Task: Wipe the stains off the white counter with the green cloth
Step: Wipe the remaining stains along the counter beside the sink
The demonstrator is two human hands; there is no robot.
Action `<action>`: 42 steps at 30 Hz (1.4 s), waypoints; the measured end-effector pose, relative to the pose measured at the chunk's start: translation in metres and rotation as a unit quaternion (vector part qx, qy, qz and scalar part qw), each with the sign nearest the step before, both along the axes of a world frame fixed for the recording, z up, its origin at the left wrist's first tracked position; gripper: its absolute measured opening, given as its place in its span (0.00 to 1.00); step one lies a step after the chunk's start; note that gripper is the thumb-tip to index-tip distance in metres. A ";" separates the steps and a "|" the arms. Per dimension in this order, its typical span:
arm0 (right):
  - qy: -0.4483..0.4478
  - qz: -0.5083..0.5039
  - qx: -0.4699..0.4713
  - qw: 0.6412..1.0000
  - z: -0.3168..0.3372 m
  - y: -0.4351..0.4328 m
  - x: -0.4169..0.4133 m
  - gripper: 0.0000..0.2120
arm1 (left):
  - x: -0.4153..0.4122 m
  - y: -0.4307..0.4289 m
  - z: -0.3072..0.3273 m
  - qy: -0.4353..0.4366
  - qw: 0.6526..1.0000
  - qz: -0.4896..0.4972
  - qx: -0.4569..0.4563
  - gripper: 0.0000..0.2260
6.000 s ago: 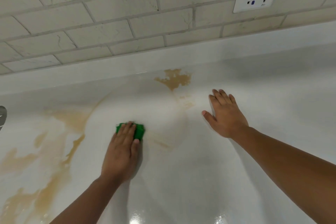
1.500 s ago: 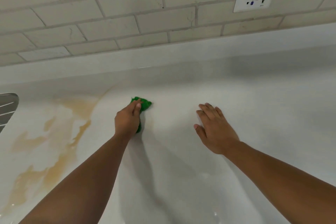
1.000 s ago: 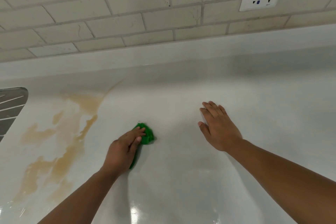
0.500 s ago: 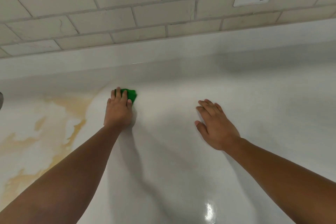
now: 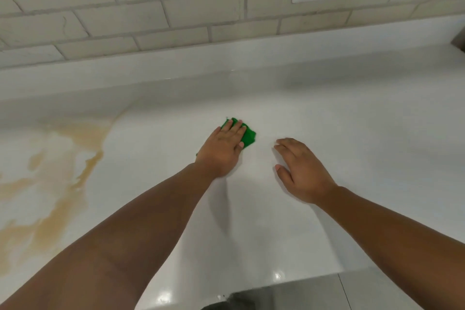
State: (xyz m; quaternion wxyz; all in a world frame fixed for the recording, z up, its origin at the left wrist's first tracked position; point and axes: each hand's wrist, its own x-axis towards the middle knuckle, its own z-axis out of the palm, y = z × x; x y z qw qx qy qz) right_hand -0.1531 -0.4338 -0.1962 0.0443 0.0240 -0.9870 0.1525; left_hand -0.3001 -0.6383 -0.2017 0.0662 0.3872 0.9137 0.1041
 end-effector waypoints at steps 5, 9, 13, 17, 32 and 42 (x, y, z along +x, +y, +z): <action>-0.008 -0.032 -0.003 0.999 0.000 0.020 0.077 0.26 | 0.078 0.030 -0.002 0.006 0.998 -0.055 0.011 0.24; -0.013 -0.053 -0.005 0.998 0.000 0.025 0.139 0.27 | 0.149 0.045 -0.002 -0.002 0.996 -0.087 0.020 0.23; -0.013 -0.062 -0.008 0.998 0.000 0.021 0.179 0.27 | 0.202 0.036 -0.005 -0.008 0.994 -0.108 0.023 0.23; -0.016 -0.043 -0.008 0.999 0.001 0.004 0.192 0.28 | 0.231 -0.003 -0.005 -0.009 0.995 -0.096 0.037 0.23; -0.071 0.071 -0.010 0.995 0.013 -0.137 0.160 0.38 | 0.236 -0.219 -0.005 -0.003 0.979 0.192 0.073 0.22; -0.064 0.079 0.000 0.995 0.013 -0.256 0.102 0.38 | 0.210 -0.395 -0.009 0.016 0.957 0.285 0.041 0.27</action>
